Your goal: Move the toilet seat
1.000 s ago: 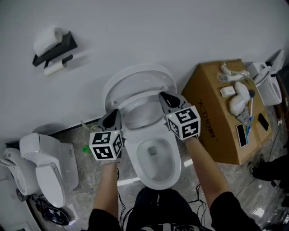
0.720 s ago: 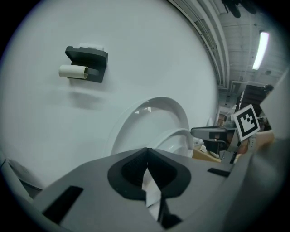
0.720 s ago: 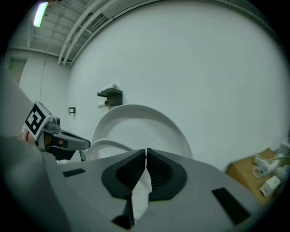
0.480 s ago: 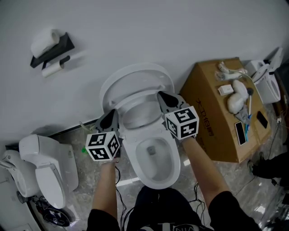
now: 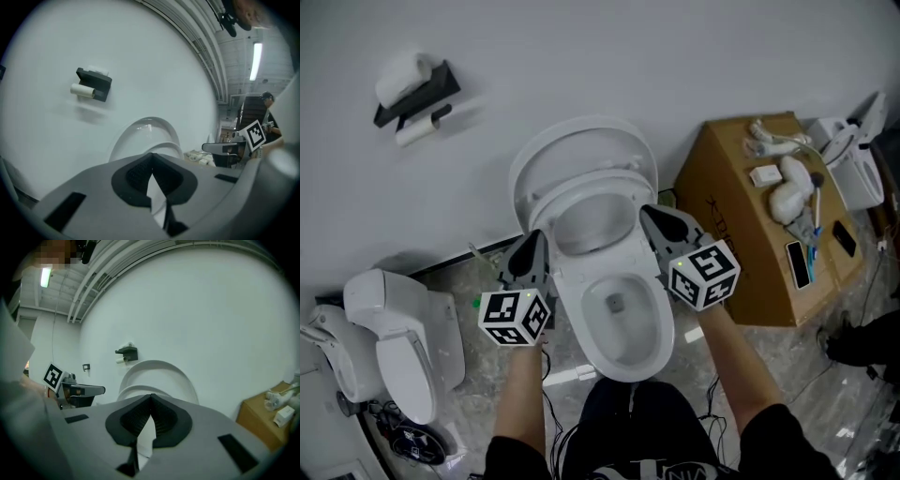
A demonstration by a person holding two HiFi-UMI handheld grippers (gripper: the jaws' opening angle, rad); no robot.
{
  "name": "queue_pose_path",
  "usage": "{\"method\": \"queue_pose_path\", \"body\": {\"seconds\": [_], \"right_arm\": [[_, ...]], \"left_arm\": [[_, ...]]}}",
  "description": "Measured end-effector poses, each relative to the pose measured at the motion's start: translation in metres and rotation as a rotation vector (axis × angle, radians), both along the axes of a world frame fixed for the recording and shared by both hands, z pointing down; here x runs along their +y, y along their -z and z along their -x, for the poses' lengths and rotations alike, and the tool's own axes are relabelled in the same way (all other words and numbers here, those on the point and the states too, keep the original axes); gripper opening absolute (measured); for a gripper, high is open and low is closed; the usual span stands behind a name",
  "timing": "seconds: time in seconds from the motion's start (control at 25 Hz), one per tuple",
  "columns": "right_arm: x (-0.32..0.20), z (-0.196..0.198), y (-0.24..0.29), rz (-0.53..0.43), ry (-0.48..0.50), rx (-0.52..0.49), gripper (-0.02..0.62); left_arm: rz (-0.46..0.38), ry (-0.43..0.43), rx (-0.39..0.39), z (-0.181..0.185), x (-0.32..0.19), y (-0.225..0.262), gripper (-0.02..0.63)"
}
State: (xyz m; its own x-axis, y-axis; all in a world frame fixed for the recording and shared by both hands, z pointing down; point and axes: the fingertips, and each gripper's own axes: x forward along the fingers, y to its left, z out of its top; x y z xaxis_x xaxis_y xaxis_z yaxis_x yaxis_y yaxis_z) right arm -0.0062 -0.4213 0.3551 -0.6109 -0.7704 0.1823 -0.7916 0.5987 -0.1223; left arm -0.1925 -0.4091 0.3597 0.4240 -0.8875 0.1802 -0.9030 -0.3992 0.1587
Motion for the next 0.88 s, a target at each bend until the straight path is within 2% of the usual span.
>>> {"method": "queue_pose_path", "body": {"seconds": [0.32, 0.48, 0.64, 0.88], "right_arm": [[0.104, -0.018, 0.017, -0.072, 0.102, 0.068, 0.008], [0.156, -0.025, 0.023, -0.063, 0.138, 0.049, 0.008], [0.198, -0.04, 0.028, -0.06, 0.141, 0.023, 0.008], [0.25, -0.062, 0.037, -0.071, 0.133, 0.009, 0.008]], "left_arm": [[-0.066, 0.013, -0.039, -0.034, 0.093, 0.025, 0.003], [-0.057, 0.043, -0.059, -0.044, 0.148, 0.025, 0.003], [-0.043, 0.071, -0.03, -0.052, 0.195, 0.027, 0.003], [-0.074, 0.117, 0.001, -0.05, 0.249, 0.046, 0.003]]}}
